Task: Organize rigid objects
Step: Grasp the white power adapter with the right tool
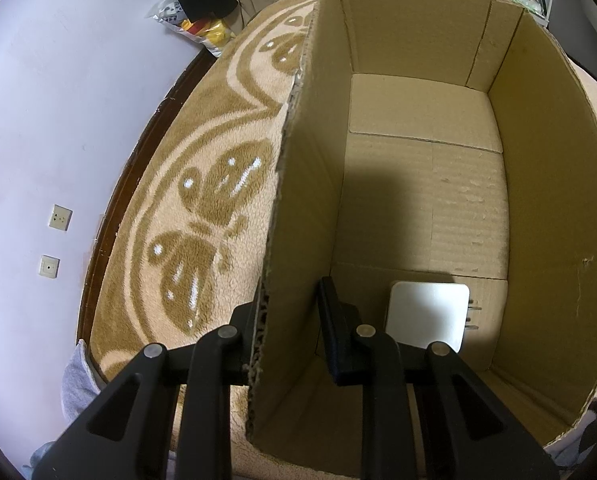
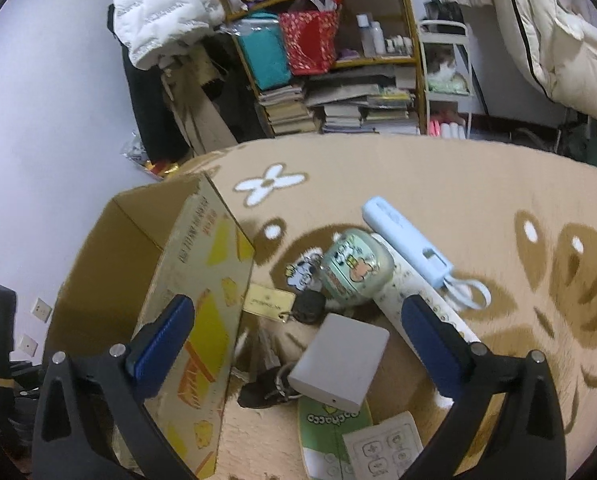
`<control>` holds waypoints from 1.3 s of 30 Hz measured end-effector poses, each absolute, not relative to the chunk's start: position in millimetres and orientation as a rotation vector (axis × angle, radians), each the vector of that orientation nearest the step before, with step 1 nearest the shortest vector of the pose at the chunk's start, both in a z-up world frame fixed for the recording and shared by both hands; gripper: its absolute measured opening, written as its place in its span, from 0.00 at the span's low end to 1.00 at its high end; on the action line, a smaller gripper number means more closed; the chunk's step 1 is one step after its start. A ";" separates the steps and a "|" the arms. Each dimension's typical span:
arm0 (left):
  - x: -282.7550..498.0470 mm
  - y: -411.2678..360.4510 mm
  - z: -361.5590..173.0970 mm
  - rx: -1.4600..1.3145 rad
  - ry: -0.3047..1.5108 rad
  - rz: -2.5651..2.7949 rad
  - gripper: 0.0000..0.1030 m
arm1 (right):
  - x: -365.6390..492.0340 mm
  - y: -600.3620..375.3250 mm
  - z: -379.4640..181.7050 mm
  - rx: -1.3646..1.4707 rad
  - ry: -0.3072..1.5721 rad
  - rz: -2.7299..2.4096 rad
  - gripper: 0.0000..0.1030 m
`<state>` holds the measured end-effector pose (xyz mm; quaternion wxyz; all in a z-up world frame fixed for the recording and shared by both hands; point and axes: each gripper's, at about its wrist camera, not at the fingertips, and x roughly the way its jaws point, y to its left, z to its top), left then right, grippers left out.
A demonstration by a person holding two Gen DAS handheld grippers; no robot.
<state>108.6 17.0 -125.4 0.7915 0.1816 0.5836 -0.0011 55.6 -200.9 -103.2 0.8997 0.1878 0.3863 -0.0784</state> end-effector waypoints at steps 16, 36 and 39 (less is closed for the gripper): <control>108.1 17.6 -126.8 0.400 1.260 0.000 0.22 | 63.5 -220.7 -147.1 0.513 0.973 -0.246 1.00; 107.9 16.5 -126.7 0.409 1.260 0.004 0.22 | 66.8 -213.6 -161.7 0.471 1.025 -0.275 0.70; 107.9 16.3 -126.7 0.410 1.260 0.004 0.22 | 68.1 -213.6 -162.7 0.466 1.025 -0.282 0.70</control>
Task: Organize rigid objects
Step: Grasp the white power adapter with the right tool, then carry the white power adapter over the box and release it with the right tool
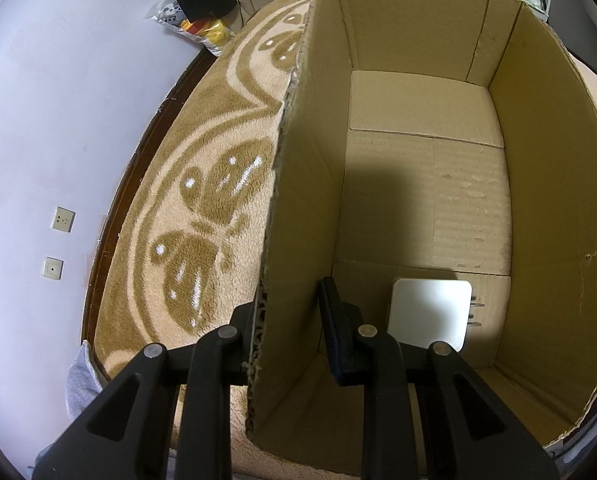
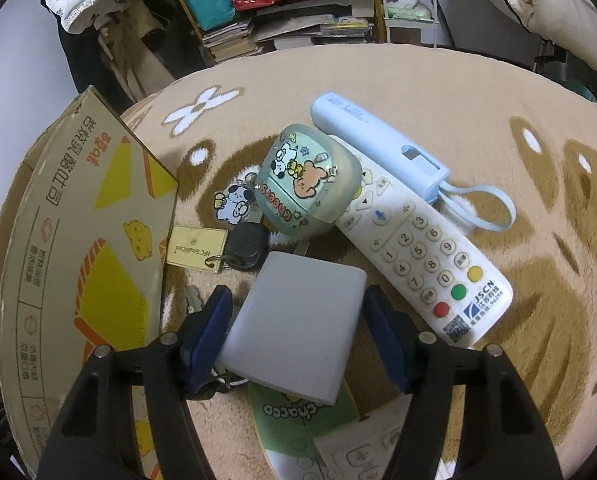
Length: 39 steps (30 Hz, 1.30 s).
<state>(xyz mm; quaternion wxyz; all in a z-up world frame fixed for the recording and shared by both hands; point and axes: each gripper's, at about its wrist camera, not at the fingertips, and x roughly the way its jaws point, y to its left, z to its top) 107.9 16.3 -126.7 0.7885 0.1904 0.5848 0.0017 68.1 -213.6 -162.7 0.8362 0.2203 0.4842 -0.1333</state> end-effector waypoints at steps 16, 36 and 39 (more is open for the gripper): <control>107.7 16.2 -126.9 0.415 1.259 0.005 0.23 | 63.2 -201.5 -152.7 0.350 1.031 -0.342 0.54; 106.1 17.1 -126.2 0.421 1.261 0.008 0.23 | 54.8 -198.0 -95.0 0.418 0.849 -0.308 0.54; 104.9 16.5 -125.6 0.427 1.259 0.010 0.23 | 54.0 -191.9 -83.4 0.445 0.816 -0.268 0.54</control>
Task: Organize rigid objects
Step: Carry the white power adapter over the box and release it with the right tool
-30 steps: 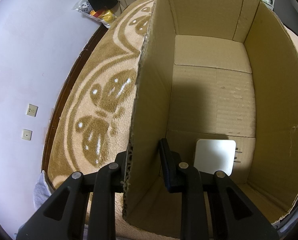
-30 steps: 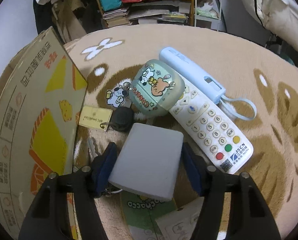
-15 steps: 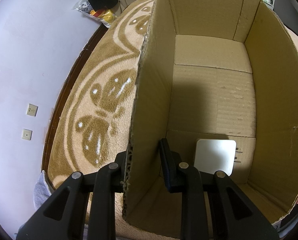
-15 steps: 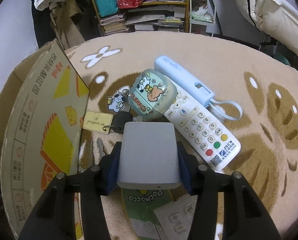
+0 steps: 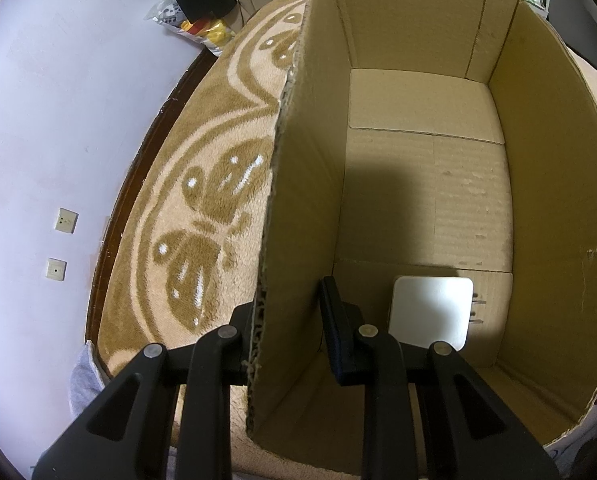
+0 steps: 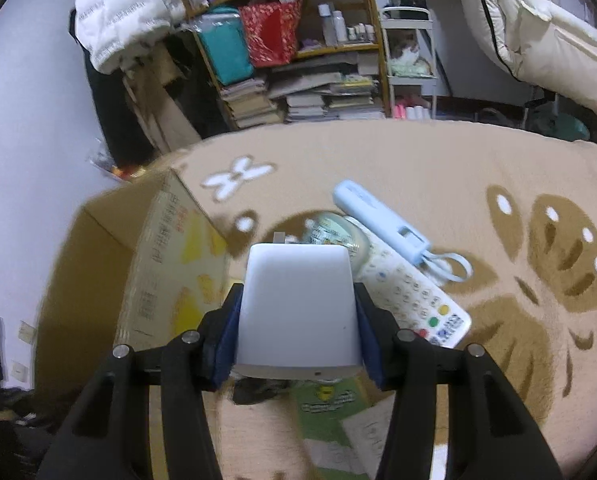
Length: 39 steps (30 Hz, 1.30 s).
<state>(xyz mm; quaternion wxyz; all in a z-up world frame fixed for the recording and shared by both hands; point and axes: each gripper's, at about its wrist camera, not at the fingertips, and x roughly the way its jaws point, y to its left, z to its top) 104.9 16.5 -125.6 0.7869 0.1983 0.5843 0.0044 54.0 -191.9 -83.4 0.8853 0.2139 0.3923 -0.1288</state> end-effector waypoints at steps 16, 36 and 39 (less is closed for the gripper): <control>104.7 13.8 -126.1 0.427 1.260 0.012 0.23 | 51.1 -135.4 -43.5 0.320 0.657 -0.064 0.53; 106.4 14.7 -125.7 0.430 1.261 0.013 0.23 | 52.1 -98.9 -57.8 0.254 0.700 0.096 0.53; 106.4 15.0 -125.9 0.431 1.261 0.013 0.23 | 52.4 -98.3 -59.3 0.250 0.699 0.097 0.53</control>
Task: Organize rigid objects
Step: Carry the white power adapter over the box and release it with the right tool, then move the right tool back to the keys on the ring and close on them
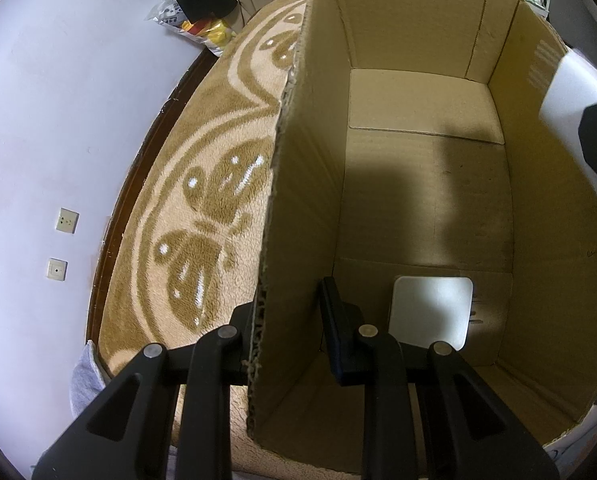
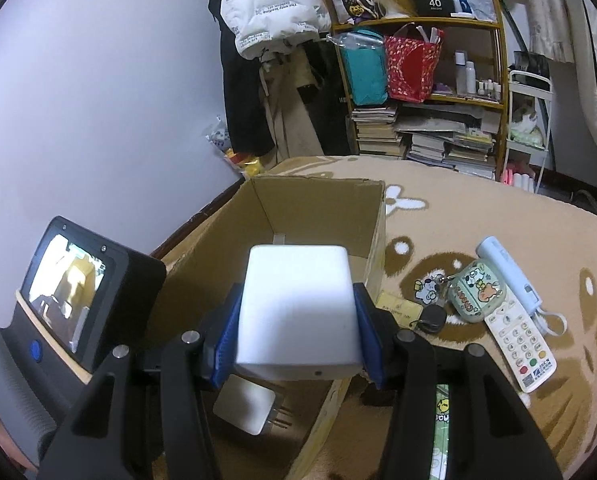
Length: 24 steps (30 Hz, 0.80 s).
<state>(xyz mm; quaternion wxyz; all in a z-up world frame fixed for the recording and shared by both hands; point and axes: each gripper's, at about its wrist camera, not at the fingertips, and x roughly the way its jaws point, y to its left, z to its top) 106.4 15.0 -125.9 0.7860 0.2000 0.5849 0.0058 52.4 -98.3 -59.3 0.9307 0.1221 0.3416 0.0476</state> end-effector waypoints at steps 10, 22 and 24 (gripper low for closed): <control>105.7 14.3 -127.6 0.440 1.262 0.023 0.26 | 51.1 -89.1 -49.0 0.195 0.664 0.114 0.46; 104.3 14.5 -134.0 0.451 1.257 0.032 0.24 | 55.5 -141.7 -49.0 0.314 0.701 -0.023 0.82; 107.3 16.6 -129.6 0.453 1.259 0.032 0.24 | 56.1 -150.3 -55.0 0.347 0.717 -0.038 0.87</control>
